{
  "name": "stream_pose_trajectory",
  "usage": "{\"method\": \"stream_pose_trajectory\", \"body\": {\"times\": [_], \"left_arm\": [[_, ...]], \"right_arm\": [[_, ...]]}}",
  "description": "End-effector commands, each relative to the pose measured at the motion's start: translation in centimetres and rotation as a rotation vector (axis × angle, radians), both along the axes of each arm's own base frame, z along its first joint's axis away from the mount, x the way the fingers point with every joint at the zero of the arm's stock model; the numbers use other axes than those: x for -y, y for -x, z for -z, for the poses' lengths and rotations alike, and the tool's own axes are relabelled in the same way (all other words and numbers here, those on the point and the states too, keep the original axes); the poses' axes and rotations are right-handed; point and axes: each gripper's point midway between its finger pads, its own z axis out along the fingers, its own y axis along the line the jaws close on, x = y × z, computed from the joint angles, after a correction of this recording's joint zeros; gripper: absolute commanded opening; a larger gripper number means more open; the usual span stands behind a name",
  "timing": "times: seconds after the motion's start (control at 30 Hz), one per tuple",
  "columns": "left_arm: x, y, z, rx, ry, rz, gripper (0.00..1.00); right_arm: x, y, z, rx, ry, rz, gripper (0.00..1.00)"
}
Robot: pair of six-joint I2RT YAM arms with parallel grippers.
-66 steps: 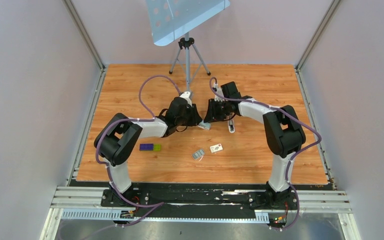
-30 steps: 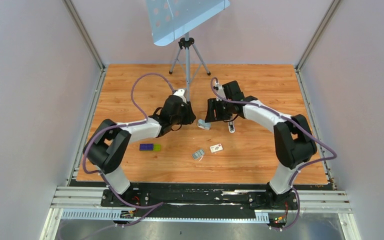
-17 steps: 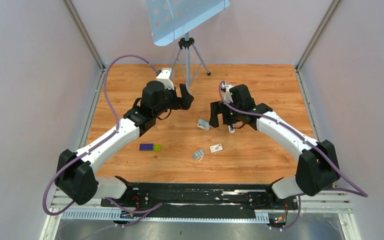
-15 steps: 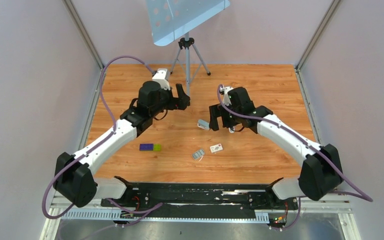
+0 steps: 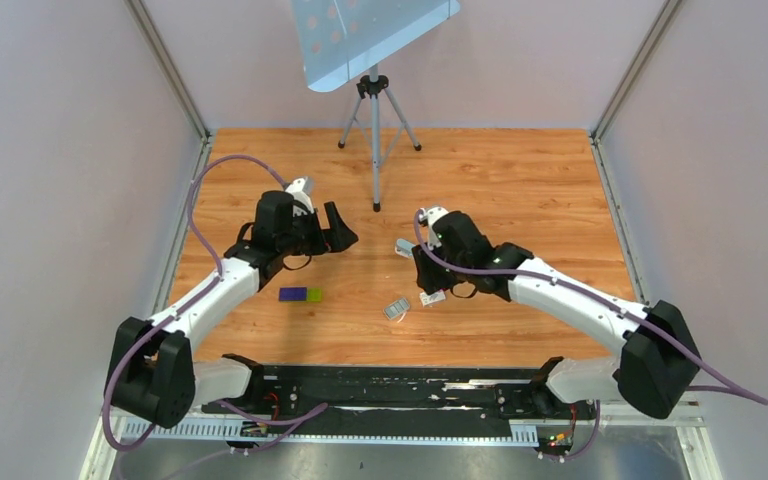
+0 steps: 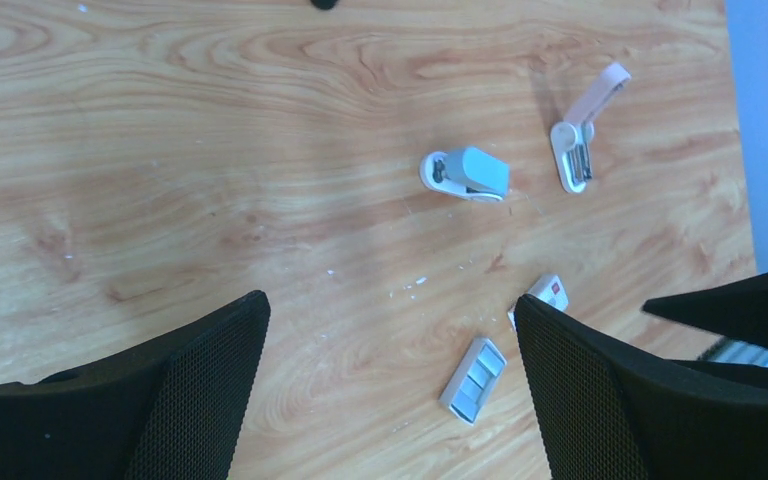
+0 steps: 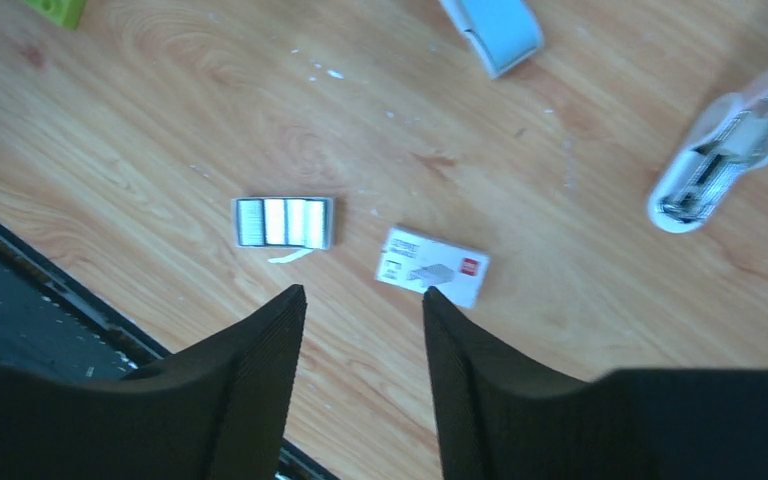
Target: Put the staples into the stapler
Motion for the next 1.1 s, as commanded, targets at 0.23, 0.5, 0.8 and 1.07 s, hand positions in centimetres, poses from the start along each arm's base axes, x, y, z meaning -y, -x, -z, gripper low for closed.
{"method": "stream_pose_trajectory", "body": {"times": [0.23, 0.5, 0.8, 1.07], "left_arm": [[-2.1, 2.5, -2.4, 0.031, -0.137, 0.052, 0.95], [-4.4, 4.0, -4.4, 0.126, -0.145, -0.057, 0.96], [-0.2, 6.9, 0.2, -0.034, 0.104, 0.068, 0.66], [4.0, 9.9, 3.9, -0.111, 0.162, 0.173, 0.27]], "right_arm": [[-6.0, 2.6, 3.1, -0.048, 0.054, -0.114, 0.37], [-8.4, 3.5, 5.3, -0.096, 0.08, -0.158, 0.34], [-9.3, 3.9, 6.3, -0.153, 0.037, -0.162, 0.32], [-8.8, 3.7, 6.5, -0.247, -0.099, -0.127, 0.33]]}}
